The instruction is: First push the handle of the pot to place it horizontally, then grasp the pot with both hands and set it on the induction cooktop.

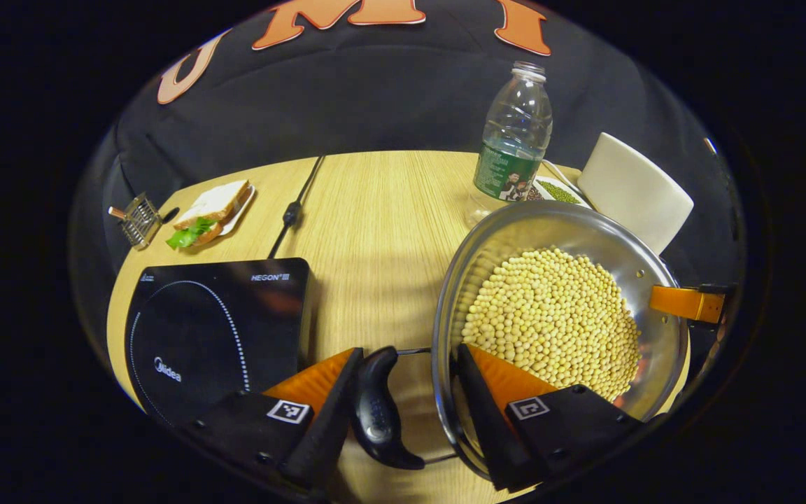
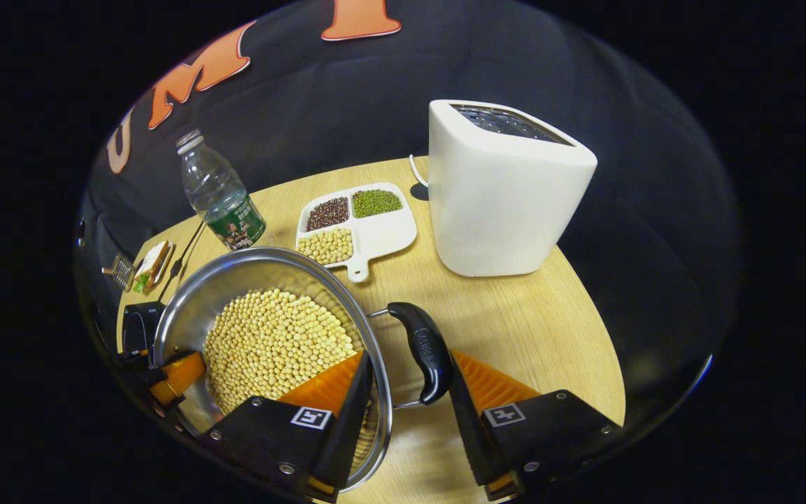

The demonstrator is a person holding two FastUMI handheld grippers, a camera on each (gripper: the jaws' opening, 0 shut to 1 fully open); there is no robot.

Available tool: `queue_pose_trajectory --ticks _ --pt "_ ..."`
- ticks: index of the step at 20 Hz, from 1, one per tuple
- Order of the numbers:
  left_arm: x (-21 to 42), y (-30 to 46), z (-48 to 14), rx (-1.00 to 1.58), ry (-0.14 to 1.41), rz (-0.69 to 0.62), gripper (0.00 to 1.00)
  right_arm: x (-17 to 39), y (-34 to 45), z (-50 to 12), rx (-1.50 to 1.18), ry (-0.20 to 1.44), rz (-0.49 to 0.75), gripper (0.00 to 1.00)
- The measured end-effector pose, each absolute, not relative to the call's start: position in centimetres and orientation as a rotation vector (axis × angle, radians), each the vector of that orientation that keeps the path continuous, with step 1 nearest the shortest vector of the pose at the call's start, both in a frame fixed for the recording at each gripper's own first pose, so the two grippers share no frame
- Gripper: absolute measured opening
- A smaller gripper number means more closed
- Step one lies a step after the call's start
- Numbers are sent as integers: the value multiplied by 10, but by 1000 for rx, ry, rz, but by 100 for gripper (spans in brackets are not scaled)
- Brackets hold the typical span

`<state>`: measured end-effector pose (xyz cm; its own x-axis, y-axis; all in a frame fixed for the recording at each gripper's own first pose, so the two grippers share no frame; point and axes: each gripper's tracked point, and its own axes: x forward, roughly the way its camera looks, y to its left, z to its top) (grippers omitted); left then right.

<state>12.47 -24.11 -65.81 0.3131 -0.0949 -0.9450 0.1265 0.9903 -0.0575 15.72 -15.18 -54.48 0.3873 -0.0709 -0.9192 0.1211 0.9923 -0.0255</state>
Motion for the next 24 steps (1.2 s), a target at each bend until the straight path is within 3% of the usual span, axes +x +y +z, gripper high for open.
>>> queue_pose_trajectory --ticks 1,4,5,12,13,23,24 --pt "128 -240 -658 31 1231 -134 83 155 -152 -545 40 1171 -117 64" --pt "133 -239 -659 15 1204 -120 84 152 -152 -544 47 1172 -115 65" --pt "136 -239 -659 0 1192 -107 83 152 -152 -543 48 1164 -120 60" --pt "145 -239 -657 7 1127 -91 80 149 -151 -541 45 1143 -171 61" --pt "144 -237 -656 18 1130 -97 77 146 -150 -540 28 1150 -176 56" --pt "142 -218 -622 27 1104 -113 76 131 -127 -516 48 1146 -184 55" --pt "142 -215 -618 30 1103 -113 78 129 -125 -514 45 1148 -180 51"
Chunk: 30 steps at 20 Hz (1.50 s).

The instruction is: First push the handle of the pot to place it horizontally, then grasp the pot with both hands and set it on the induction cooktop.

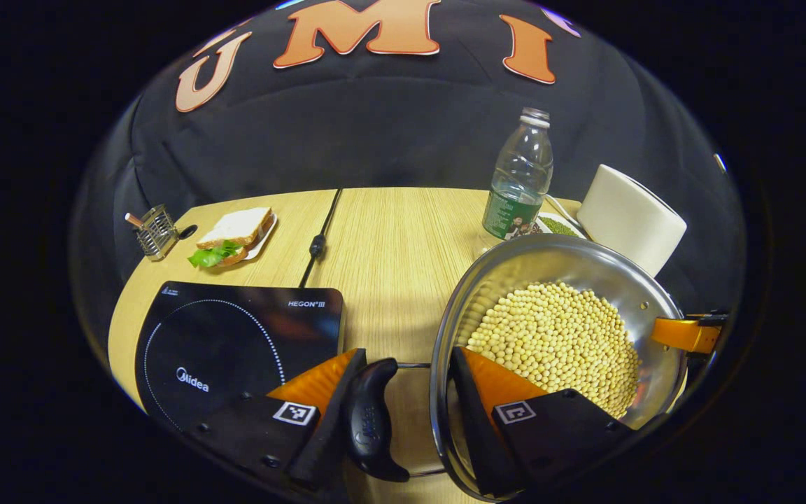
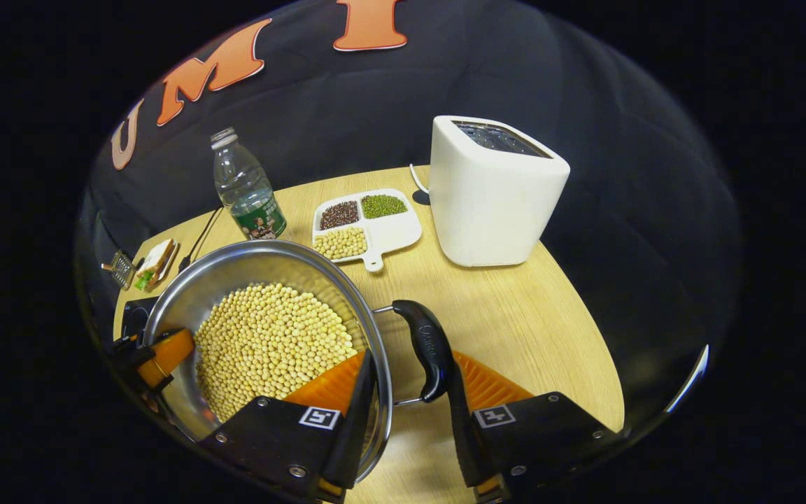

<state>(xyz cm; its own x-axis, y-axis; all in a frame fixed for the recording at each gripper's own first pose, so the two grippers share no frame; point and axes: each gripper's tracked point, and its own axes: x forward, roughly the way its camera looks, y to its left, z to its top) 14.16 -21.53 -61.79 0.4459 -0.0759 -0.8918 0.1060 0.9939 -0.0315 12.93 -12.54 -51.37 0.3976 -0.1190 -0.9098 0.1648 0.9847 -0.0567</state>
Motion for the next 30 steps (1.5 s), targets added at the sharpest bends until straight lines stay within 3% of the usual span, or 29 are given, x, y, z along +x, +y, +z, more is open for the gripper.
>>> queue_pose_trajectory --ticks 1,9,18,30 --pt "141 -213 -613 32 1099 -113 78 128 -123 -509 43 1141 -178 55" --pt "142 -163 -562 24 1057 -93 78 128 -73 -462 33 1067 -126 55" --pt "143 -54 -507 29 993 12 78 138 31 -428 22 1018 5 55" --pt "153 71 -486 20 943 124 77 160 156 -418 0 993 117 55"
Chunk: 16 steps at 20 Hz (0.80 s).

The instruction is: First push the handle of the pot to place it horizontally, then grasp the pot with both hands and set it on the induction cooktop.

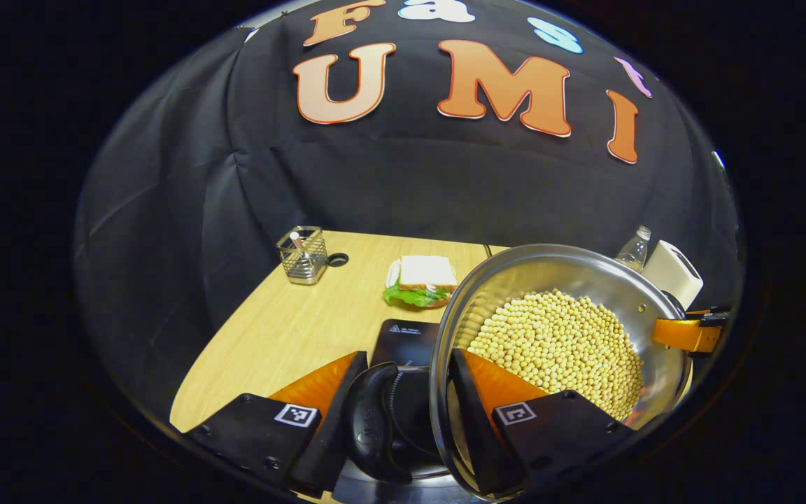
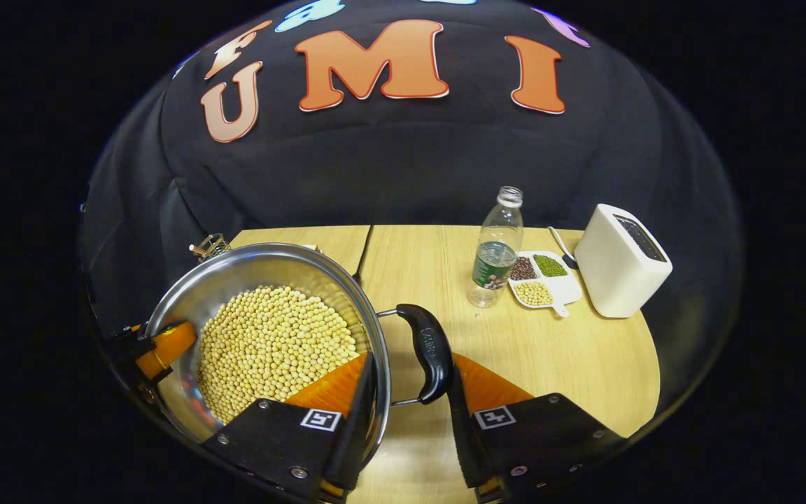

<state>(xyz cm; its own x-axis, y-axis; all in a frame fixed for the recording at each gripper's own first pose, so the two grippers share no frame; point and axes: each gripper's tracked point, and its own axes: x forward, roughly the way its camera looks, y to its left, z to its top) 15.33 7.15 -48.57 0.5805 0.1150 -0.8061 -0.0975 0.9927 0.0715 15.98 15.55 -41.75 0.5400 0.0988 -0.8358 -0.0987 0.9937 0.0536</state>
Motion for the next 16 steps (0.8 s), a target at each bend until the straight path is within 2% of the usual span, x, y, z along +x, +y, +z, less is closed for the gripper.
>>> queue_pose_trajectory --ticks 5,6,7,9,10,16 --pt "152 80 -485 22 962 135 75 160 182 -427 1 1012 126 55" --pt "153 79 -485 20 968 135 78 163 189 -429 0 1015 125 55" --pt "152 81 -485 18 975 135 75 164 194 -433 -4 1018 126 55" --pt "153 81 -484 16 986 137 78 165 202 -440 -8 1024 126 54" --pt "154 80 -484 16 988 139 75 164 204 -444 -8 1029 125 55" --pt "153 80 -486 -9 1001 132 78 161 208 -452 -16 1056 123 55"
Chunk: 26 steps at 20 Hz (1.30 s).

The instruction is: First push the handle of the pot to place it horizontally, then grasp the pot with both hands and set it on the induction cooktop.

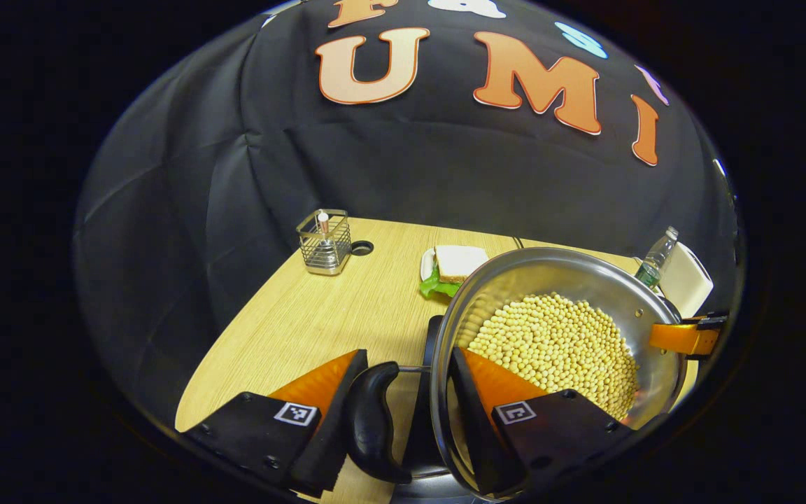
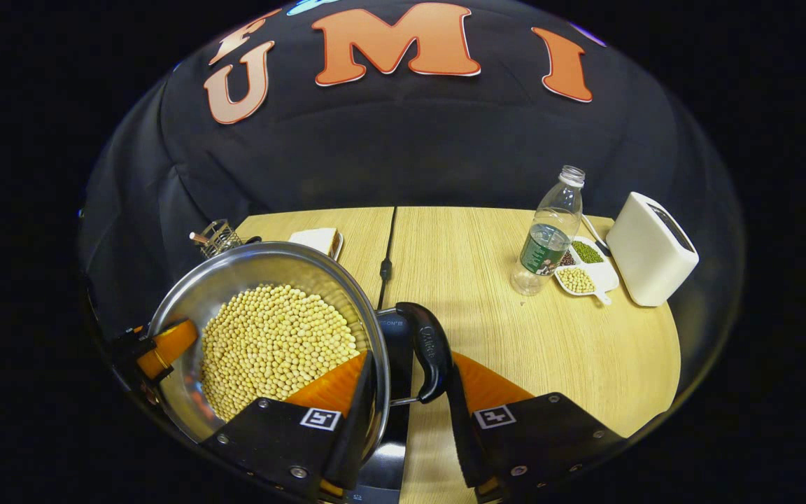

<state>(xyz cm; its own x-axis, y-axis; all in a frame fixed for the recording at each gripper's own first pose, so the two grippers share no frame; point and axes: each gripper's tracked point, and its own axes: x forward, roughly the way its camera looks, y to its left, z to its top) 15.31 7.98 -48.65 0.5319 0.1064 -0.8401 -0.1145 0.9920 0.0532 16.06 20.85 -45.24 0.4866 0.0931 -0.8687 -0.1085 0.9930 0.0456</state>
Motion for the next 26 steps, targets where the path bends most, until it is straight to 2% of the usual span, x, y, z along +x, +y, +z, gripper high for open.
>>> queue_pose_trajectory --ticks 2,5,7,8,9,10,11,12,13,14,16,19,20,21,23,24,25,26 --pt "156 81 -487 -17 1007 124 75 162 210 -453 -23 1048 113 55" --pt "154 82 -488 -1 995 119 80 158 210 -456 -30 1044 112 55" --pt "155 82 -487 -3 997 118 78 159 210 -457 -26 1045 112 55" --pt "155 81 -488 -2 998 116 78 158 210 -458 -28 1045 111 51" --pt "155 82 -487 0 999 116 78 157 211 -459 -33 1046 111 55" --pt "156 82 -488 0 998 115 78 157 211 -461 -35 1047 110 51" --pt "155 81 -489 -13 1000 120 78 156 212 -462 -34 1050 110 55" --pt "155 80 -488 -34 1000 128 75 156 212 -462 -31 1050 109 51" --pt "154 82 -488 -41 1003 130 78 156 213 -462 -33 1049 109 51" --pt "154 83 -488 -40 1000 129 75 155 213 -463 -35 1047 108 51" --pt "154 83 -490 -50 1009 132 78 154 215 -466 -25 1060 102 55" --pt "153 82 -483 -90 1032 143 78 151 220 -477 23 1098 101 56" --pt "162 84 -482 -84 1000 136 80 153 222 -477 42 1084 101 60" --pt "153 85 -485 -78 1019 135 77 150 222 -477 37 1095 106 55" --pt "153 83 -483 -60 1023 135 77 148 220 -479 29 1095 115 57" --pt "154 84 -484 -33 1025 140 79 146 222 -476 37 1108 127 59" --pt "154 87 -483 9 1018 143 82 144 220 -471 49 1108 124 55" --pt "154 87 -481 52 1015 140 84 149 218 -461 64 1083 121 63"
